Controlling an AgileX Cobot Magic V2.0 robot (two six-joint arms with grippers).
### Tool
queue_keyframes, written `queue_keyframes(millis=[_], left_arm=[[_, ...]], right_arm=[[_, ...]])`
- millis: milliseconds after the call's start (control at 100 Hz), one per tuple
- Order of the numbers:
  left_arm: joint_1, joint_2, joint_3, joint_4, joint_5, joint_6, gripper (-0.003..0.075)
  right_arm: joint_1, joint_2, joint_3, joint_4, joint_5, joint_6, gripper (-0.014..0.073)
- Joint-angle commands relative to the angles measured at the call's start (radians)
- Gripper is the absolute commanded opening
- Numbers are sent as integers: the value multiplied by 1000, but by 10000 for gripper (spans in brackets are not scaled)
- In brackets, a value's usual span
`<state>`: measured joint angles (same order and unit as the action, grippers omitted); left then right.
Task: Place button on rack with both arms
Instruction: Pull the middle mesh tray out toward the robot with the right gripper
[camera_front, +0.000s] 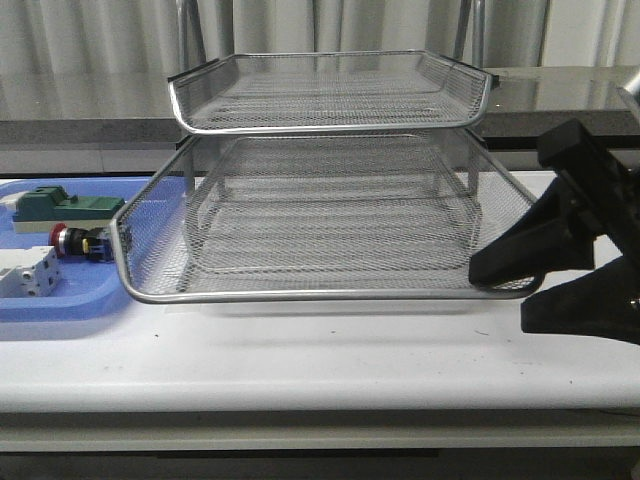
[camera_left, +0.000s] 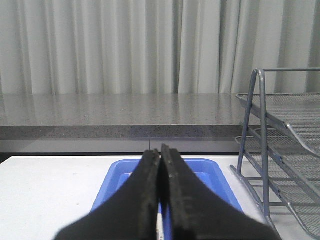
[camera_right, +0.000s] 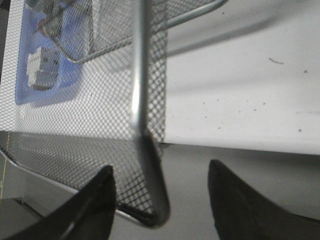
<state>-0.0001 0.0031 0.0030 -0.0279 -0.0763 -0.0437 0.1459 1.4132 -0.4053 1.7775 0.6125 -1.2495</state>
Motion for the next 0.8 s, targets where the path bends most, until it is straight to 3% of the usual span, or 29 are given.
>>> queue_keyframes(millis=[0, 180, 460, 590, 790], left_arm=[[-7, 10, 34, -9, -76, -9, -20], [-7, 10, 34, -9, -76, -9, -20], [-7, 10, 34, -9, -76, -9, -20], [-7, 10, 34, -9, -76, -9, -20], [-7, 10, 34, -9, -76, -9, -20]], right_arm=[[-3, -28, -16, -4, 100, -31, 488], [-3, -29, -16, -143, 127, 10, 488], [-3, -149, -19, -423, 87, 198, 488], [-3, -270, -36, -610, 73, 368, 488], [-3, -439, -121, -1049, 110, 741, 488]])
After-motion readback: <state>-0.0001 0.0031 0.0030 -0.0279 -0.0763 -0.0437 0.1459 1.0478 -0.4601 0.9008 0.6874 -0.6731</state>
